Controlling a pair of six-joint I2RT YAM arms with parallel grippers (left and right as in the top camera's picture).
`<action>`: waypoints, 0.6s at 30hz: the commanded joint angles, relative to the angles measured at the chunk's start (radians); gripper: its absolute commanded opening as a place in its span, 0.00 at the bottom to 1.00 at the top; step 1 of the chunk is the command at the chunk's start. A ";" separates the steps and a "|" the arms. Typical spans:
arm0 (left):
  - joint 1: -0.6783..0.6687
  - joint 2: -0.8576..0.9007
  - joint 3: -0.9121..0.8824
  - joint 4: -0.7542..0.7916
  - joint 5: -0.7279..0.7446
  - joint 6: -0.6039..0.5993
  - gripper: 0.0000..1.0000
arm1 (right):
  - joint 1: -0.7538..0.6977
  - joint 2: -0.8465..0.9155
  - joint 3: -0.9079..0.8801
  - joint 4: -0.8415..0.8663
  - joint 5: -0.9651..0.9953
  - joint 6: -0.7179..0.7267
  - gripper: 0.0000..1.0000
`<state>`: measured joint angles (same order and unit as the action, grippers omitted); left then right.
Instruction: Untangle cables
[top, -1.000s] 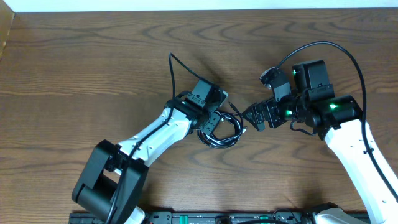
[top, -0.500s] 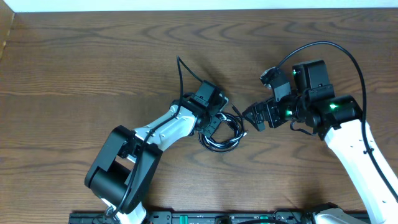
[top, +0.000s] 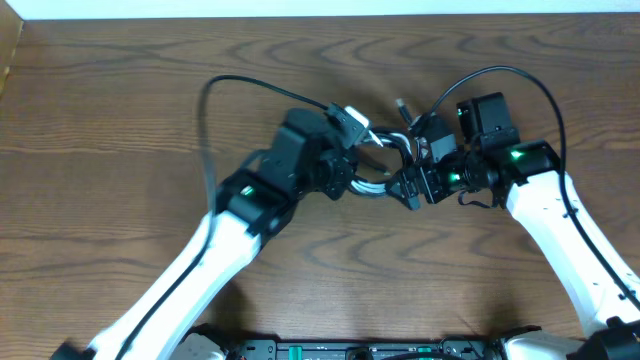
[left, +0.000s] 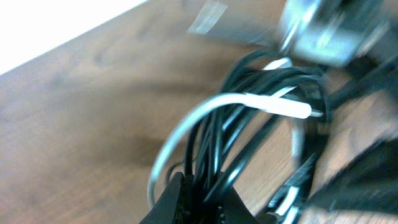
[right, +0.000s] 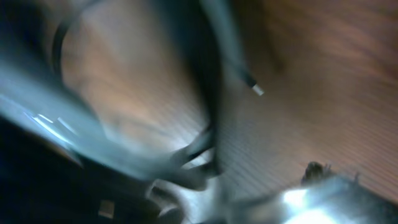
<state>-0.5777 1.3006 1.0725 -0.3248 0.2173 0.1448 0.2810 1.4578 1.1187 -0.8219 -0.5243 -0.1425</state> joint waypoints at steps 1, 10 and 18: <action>0.000 -0.032 0.012 -0.004 0.027 0.019 0.08 | 0.037 -0.008 -0.002 0.008 -0.235 -0.193 0.99; 0.000 -0.032 0.012 -0.018 0.056 0.011 0.07 | 0.068 -0.008 -0.002 0.137 0.026 0.066 0.01; 0.000 -0.032 0.012 -0.090 -0.089 0.011 0.07 | 0.050 -0.008 -0.002 0.078 0.820 0.534 0.01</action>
<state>-0.5888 1.2873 1.0752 -0.3859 0.2405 0.1577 0.3717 1.4502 1.1183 -0.7071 -0.2146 0.1421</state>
